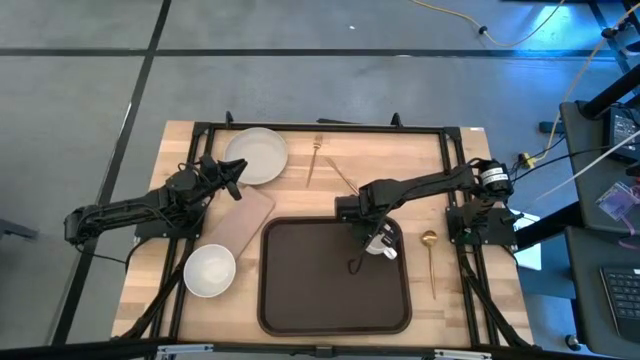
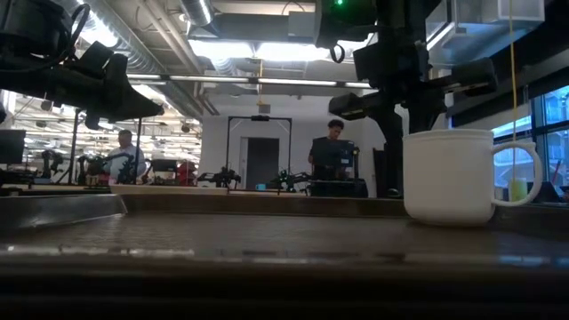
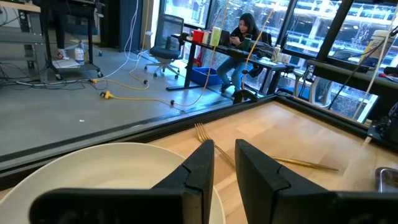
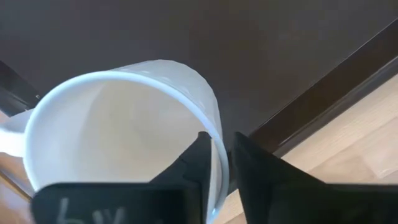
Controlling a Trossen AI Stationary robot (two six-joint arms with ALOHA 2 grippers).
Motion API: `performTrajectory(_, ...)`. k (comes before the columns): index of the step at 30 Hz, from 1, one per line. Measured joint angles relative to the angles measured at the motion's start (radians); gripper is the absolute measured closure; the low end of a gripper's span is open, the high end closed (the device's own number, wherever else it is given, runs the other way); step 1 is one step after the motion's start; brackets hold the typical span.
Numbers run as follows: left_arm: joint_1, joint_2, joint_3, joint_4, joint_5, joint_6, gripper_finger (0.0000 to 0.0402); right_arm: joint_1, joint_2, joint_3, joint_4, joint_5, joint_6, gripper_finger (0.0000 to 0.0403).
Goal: Set up tray
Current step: Put the white mug on the black serving tray, then put the gray plate on the black serving tray to the bottom left of the white mug
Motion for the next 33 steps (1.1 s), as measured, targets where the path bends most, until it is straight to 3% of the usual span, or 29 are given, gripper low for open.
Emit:
performTrajectory(7,0.0,0.0,0.0,0.0,0.0,0.0,0.0343,0.0,0.0,0.0,-0.001,0.0,0.0,0.0293)
performTrajectory(16,0.0,0.0,0.0,0.0,0.0,0.0,0.0343,0.0,0.0,0.047,-0.048,0.001,0.0,0.0286)
performTrajectory(26,0.0,0.0,0.0,0.0,0.0,0.0,0.0343,0.0,0.0,0.23,-0.265,0.001,0.006,0.0286)
performTrajectory(29,0.0,0.0,0.0,0.0,0.0,0.0,0.0343,-0.009,-0.001,0.322,-0.281,-0.002,0.084,0.0286)
performTrajectory(31,0.0,0.0,0.0,0.002,0.0,0.0,0.0343,-0.03,-0.003,0.365,-0.241,-0.063,0.196,0.0286)
performTrajectory(33,0.0,0.0,0.0,0.017,0.0,-0.001,0.0342,-0.068,-0.003,0.374,-0.166,-0.212,0.324,0.0286)
